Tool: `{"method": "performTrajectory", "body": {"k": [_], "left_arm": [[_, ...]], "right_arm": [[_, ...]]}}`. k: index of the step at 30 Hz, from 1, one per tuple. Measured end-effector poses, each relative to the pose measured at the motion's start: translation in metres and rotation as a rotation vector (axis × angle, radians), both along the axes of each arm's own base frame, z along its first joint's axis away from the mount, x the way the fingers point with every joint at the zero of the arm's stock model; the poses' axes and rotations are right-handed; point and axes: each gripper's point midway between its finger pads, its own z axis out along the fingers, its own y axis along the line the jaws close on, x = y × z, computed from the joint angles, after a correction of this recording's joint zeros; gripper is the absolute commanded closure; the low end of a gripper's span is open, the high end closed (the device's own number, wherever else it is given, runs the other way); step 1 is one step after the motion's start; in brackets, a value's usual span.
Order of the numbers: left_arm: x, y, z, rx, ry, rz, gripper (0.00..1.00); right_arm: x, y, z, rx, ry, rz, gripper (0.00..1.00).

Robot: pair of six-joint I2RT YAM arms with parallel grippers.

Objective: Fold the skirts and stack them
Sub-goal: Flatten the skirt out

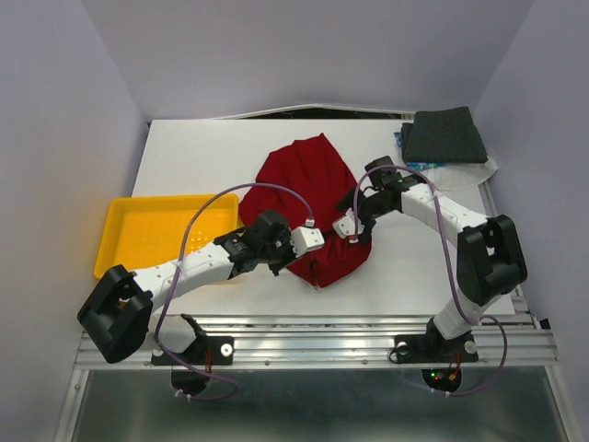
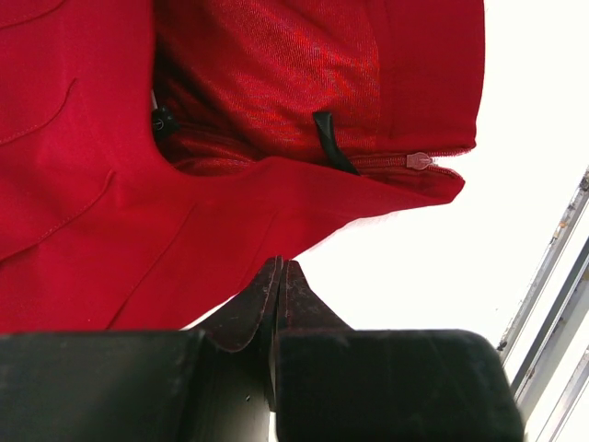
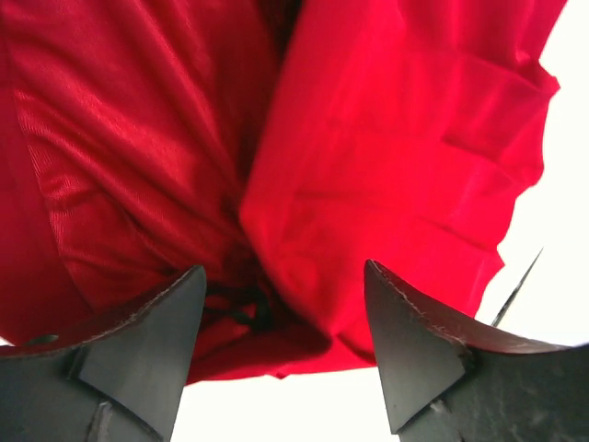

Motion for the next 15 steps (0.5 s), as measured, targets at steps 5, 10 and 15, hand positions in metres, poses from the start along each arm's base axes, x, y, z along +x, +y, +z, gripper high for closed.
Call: {"method": "performTrajectory", "body": {"k": [5, 10, 15], "left_arm": [[0.000, 0.000, 0.000, -0.002, 0.003, 0.002, 0.92], [0.002, 0.001, 0.005, -0.014, -0.009, 0.008, 0.92], [0.002, 0.000, 0.017, -0.042, -0.034, 0.005, 0.89]], "right_arm": [[-0.001, 0.005, -0.009, -0.056, -0.022, 0.019, 0.33], [0.003, -0.002, -0.023, -0.113, -0.017, 0.002, 0.32], [0.007, -0.001, 0.013, -0.089, -0.074, -0.003, 0.29]]}}
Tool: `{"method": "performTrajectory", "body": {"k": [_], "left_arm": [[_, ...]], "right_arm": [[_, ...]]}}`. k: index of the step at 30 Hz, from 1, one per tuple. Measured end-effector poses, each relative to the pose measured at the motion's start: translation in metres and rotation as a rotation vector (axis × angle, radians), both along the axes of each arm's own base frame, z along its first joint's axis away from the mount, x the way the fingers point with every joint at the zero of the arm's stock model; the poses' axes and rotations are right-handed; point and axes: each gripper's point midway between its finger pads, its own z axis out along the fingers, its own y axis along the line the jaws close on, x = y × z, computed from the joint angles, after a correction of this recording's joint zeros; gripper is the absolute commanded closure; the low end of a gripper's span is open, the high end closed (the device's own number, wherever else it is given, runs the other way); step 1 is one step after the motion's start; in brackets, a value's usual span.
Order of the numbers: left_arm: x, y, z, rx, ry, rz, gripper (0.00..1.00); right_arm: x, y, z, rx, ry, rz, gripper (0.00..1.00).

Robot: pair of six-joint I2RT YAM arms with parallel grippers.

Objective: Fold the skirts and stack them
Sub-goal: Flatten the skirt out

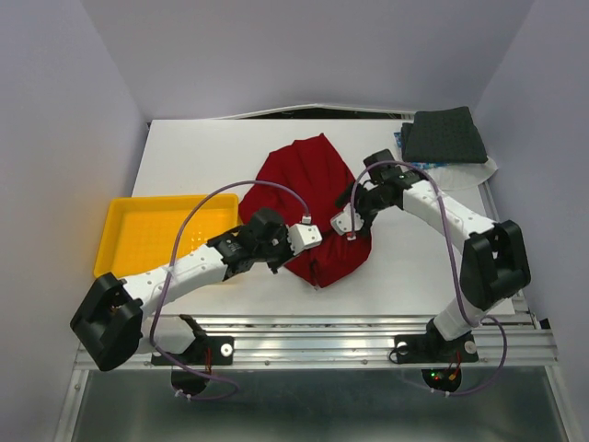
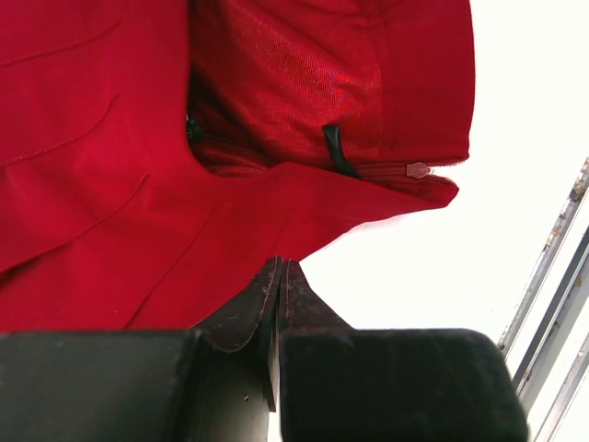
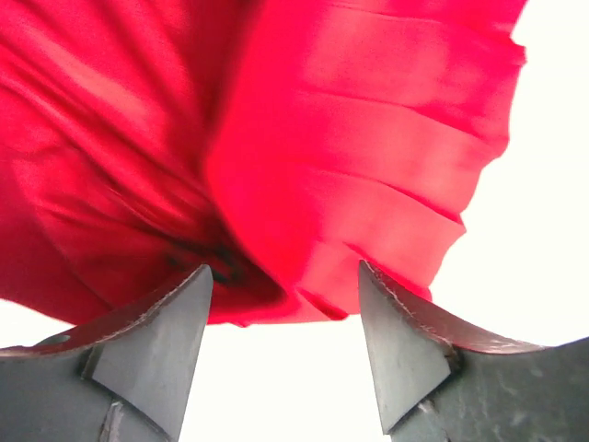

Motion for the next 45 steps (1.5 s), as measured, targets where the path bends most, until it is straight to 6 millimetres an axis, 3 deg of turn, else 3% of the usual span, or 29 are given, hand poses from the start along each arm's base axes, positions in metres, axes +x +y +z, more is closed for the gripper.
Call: {"method": "performTrajectory", "body": {"k": [4, 7, 9, 12, 17, 23, 29, 34, 36, 41, 45], "left_arm": [[0.000, 0.000, 0.002, -0.005, -0.005, -0.004, 0.88], [-0.001, 0.002, 0.001, 0.001, 0.000, -0.002, 0.87], [-0.001, 0.003, 0.001, 0.003, 0.003, -0.001, 0.87], [0.000, 0.005, 0.001, 0.003, 0.007, 0.006, 0.86], [0.004, 0.010, 0.004, -0.003, 0.006, 0.024, 0.86], [0.008, 0.014, 0.007, -0.012, 0.000, 0.041, 0.86], [0.008, 0.014, 0.007, -0.014, 0.000, 0.041, 0.85], [0.010, 0.015, 0.012, -0.025, -0.011, 0.047, 0.85], [0.010, 0.015, 0.013, -0.029, -0.015, 0.047, 0.85], [0.012, 0.016, 0.014, -0.031, -0.018, 0.053, 0.85], [0.012, 0.016, 0.014, -0.032, -0.019, 0.054, 0.85]], "right_arm": [[0.015, -0.004, 0.063, 0.051, -0.138, -0.023, 0.25], [0.033, -0.024, 0.087, 0.053, -0.204, -0.085, 0.20], [0.043, -0.041, 0.079, 0.027, -0.194, -0.131, 0.17], [0.056, -0.061, 0.047, -0.028, -0.129, -0.184, 0.11], [0.060, -0.059, 0.014, -0.046, -0.057, -0.179, 0.07], [0.059, -0.049, 0.002, -0.037, -0.032, -0.155, 0.07], [0.046, -0.026, -0.014, -0.043, 0.017, -0.093, 0.07], [0.040, -0.017, -0.016, -0.043, 0.027, -0.070, 0.09], [0.038, -0.015, -0.017, -0.045, 0.032, -0.063, 0.12], [0.033, -0.015, -0.019, -0.057, 0.048, -0.056, 0.31], [0.028, -0.015, -0.022, -0.077, 0.061, -0.052, 0.34]]}}
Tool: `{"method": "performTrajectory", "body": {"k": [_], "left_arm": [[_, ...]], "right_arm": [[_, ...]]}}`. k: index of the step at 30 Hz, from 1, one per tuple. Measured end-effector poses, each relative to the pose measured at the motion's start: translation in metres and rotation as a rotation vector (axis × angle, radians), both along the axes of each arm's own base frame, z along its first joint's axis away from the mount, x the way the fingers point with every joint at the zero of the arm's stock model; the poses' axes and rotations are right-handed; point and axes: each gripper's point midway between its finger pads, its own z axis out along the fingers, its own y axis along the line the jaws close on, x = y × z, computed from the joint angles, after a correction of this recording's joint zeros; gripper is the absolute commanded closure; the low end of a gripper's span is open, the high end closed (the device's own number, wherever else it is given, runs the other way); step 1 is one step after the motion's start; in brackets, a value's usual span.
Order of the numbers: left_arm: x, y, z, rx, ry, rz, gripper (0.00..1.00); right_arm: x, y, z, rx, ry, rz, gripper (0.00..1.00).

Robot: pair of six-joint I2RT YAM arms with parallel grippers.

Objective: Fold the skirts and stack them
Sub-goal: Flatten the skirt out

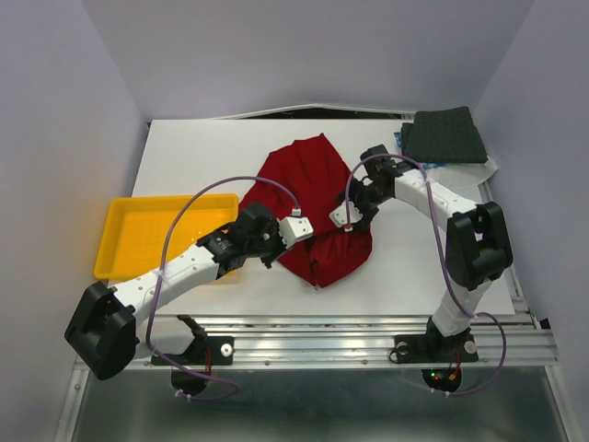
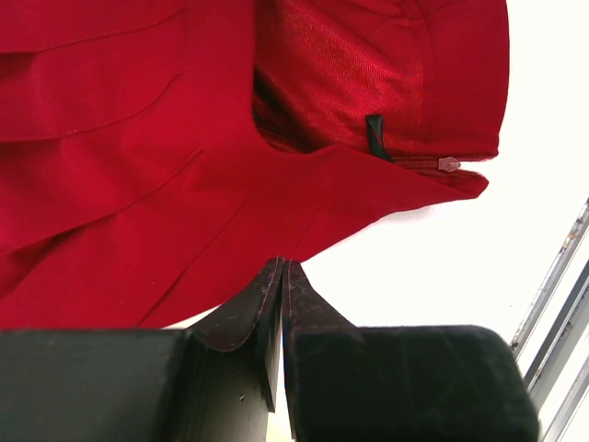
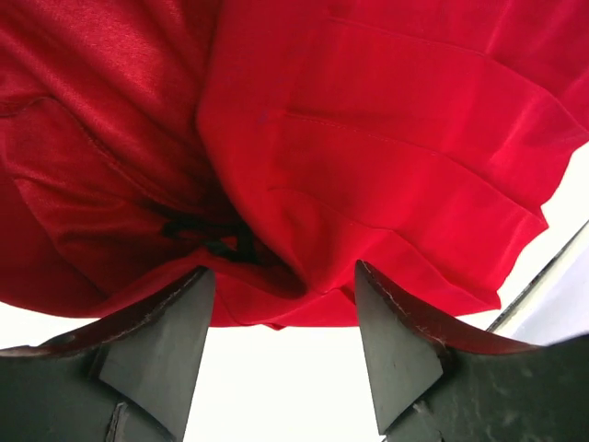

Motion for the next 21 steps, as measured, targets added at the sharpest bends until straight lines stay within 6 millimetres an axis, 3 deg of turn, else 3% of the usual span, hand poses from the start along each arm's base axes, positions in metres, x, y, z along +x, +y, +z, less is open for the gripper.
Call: {"method": "performTrajectory", "body": {"k": [6, 10, 12, 13, 14, 21], "left_arm": [[0.000, 0.000, -0.001, 0.000, 0.000, 0.001, 0.85], [0.001, 0.002, -0.002, 0.000, 0.000, 0.006, 0.85], [0.001, 0.002, -0.002, 0.001, 0.001, 0.007, 0.85], [0.001, 0.002, -0.002, 0.001, 0.001, 0.007, 0.85], [0.001, 0.002, -0.002, 0.001, 0.001, 0.008, 0.84], [0.004, 0.009, 0.001, 0.005, -0.011, 0.027, 0.52]], "right_arm": [[-0.009, -0.004, -0.011, -0.031, 0.028, 0.001, 0.40], [-0.018, -0.005, -0.017, -0.056, 0.053, 0.008, 0.50], [-0.025, -0.005, -0.021, -0.071, 0.064, 0.017, 0.62], [-0.027, -0.005, -0.023, -0.076, 0.070, 0.019, 0.83], [-0.030, -0.005, -0.025, -0.082, 0.074, 0.025, 0.97], [-0.032, 0.004, -0.024, -0.063, 0.069, 0.042, 0.99]]}}
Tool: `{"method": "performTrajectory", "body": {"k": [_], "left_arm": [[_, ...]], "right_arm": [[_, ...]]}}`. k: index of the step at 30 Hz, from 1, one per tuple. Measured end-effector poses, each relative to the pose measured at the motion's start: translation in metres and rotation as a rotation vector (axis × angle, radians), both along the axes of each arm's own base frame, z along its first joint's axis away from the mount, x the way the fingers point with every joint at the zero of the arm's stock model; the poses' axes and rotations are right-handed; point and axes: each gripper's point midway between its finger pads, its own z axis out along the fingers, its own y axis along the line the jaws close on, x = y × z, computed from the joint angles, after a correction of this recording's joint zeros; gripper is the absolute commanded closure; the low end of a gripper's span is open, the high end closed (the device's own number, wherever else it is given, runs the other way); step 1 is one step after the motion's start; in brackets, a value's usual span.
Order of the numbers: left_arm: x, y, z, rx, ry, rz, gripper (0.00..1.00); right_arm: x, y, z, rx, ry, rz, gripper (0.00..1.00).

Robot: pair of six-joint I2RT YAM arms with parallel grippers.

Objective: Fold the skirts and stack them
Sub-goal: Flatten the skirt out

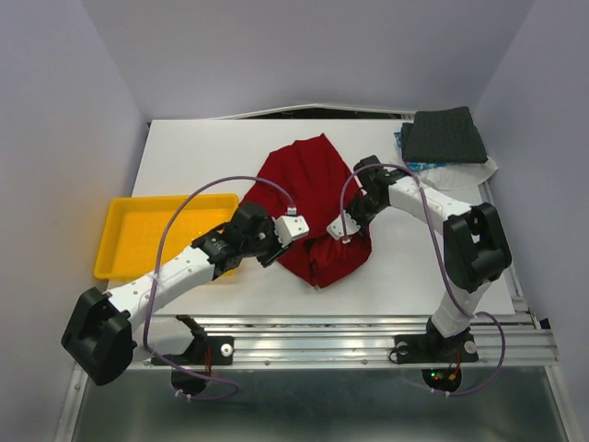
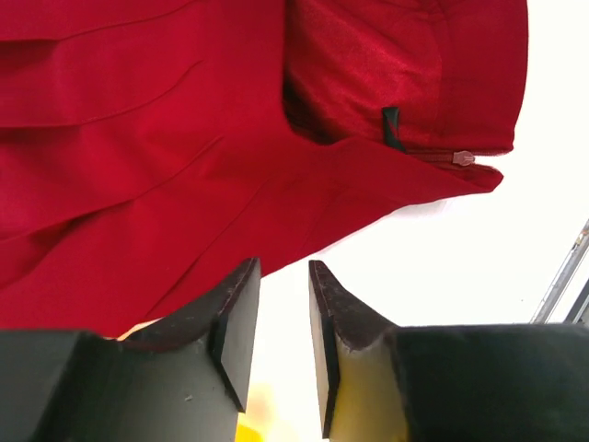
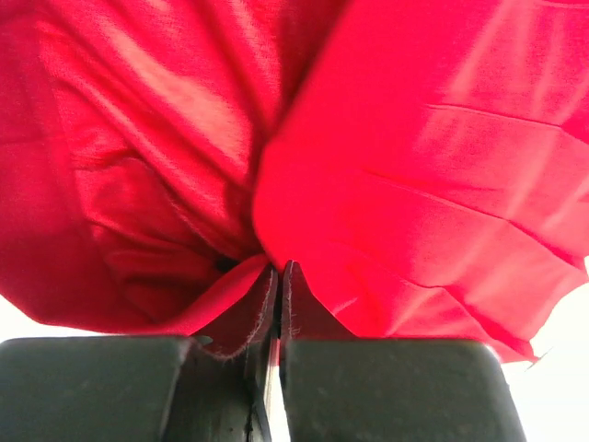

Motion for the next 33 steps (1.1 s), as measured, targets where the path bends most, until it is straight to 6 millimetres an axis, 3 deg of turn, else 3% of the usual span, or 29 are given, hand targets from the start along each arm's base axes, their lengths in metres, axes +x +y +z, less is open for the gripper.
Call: {"method": "performTrajectory", "body": {"k": [2, 5, 7, 8, 11, 16, 19, 22, 23, 24, 26, 28, 33], "left_arm": [[0.000, 0.005, 0.006, -0.004, -0.014, -0.003, 0.49], [-0.003, 0.011, 0.014, -0.007, -0.035, -0.017, 0.48], [-0.006, 0.015, 0.017, 0.002, -0.048, -0.038, 0.48], [-0.007, 0.016, 0.016, 0.008, -0.050, -0.045, 0.48], [-0.011, 0.019, 0.013, 0.033, -0.044, -0.062, 0.48], [-0.010, 0.023, 0.016, 0.028, -0.047, -0.050, 0.46], [-0.006, 0.026, 0.025, -0.005, -0.063, -0.017, 0.41], [0.000, 0.025, 0.040, -0.068, -0.083, 0.022, 0.39], [0.001, 0.023, 0.044, -0.092, -0.088, 0.029, 0.36], [0.002, 0.021, 0.048, -0.114, -0.091, 0.033, 0.28], [0.001, 0.013, 0.057, -0.171, -0.085, 0.034, 0.25], [0.001, 0.003, 0.064, -0.233, -0.064, 0.038, 0.04], [0.006, -0.027, 0.069, -0.330, -0.008, 0.079, 0.01]], "right_arm": [[0.005, 0.003, 0.006, 0.010, -0.020, 0.000, 0.99], [0.026, 0.010, 0.033, 0.044, -0.046, -0.100, 0.99], [0.053, 0.018, 0.073, 0.113, -0.079, -0.236, 0.99], [0.069, 0.021, 0.102, 0.178, -0.099, -0.327, 0.99], [0.098, 0.022, 0.165, 0.340, -0.088, -0.553, 0.99], [0.146, 0.005, 0.278, 0.677, -0.056, -0.960, 0.99], [0.152, -0.009, 0.313, 0.819, -0.024, -1.125, 0.99], [0.146, -0.016, 0.324, 0.909, 0.040, -1.265, 0.99], [0.144, -0.019, 0.323, 0.934, 0.062, -1.316, 0.99], [0.142, -0.021, 0.321, 0.950, 0.088, -1.361, 0.99], [0.141, -0.025, 0.314, 0.974, 0.126, -1.442, 0.99], [0.142, -0.029, 0.304, 0.991, 0.162, -1.522, 0.99], [0.148, -0.035, 0.283, 1.044, 0.236, -1.696, 0.99]]}}
